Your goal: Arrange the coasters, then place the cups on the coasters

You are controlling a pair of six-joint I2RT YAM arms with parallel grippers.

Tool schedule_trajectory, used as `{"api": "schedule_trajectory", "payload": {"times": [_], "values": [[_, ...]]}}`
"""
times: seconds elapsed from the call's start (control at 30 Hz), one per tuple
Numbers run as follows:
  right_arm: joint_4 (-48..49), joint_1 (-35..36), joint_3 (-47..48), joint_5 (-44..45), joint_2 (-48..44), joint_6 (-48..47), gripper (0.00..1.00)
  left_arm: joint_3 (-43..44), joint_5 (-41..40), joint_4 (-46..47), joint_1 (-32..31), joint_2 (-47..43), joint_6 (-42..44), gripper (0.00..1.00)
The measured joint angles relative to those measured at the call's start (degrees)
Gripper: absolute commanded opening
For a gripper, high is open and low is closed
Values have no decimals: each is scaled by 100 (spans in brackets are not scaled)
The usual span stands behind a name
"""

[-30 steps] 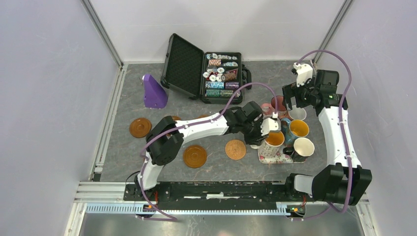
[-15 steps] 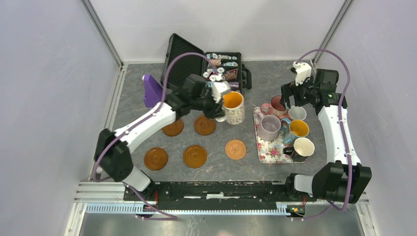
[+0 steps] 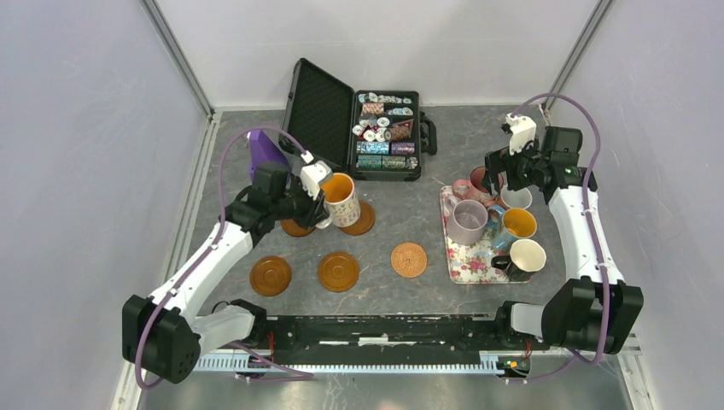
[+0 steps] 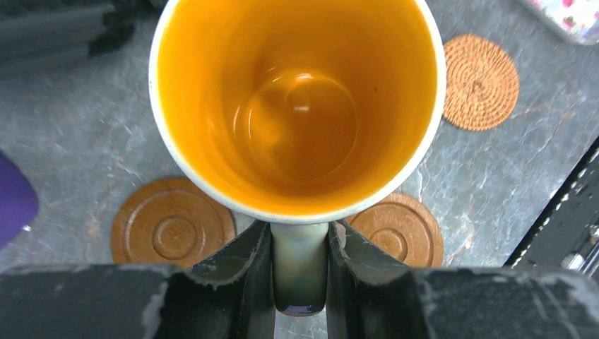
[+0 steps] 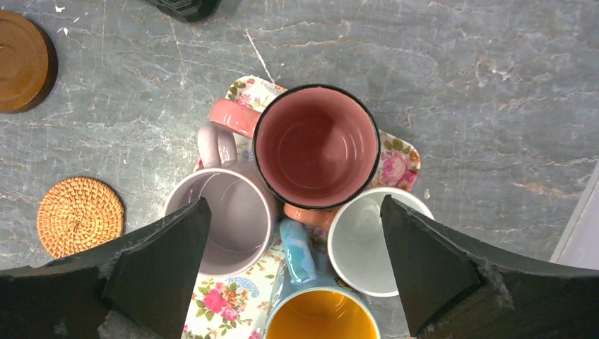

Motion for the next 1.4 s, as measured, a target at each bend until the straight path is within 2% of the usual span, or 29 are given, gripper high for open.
{"api": "schedule_trajectory", "payload": {"times": [0.23,0.87,1.1,1.4], "values": [[-9,0,-83,0,-20,17,98,-813,-354,564,-223,79,94,2],[-175,0,640,240,24,-101,98,-1266,-1023,2363,-935,809,105,2],[-179,0,645,258,61,-101,98,-1499,-1340,2905,-957,1027,107,2],[-197,0,656,326,101,-116,98,-1499,-1414,3136,-957,1156,107,2]]}}
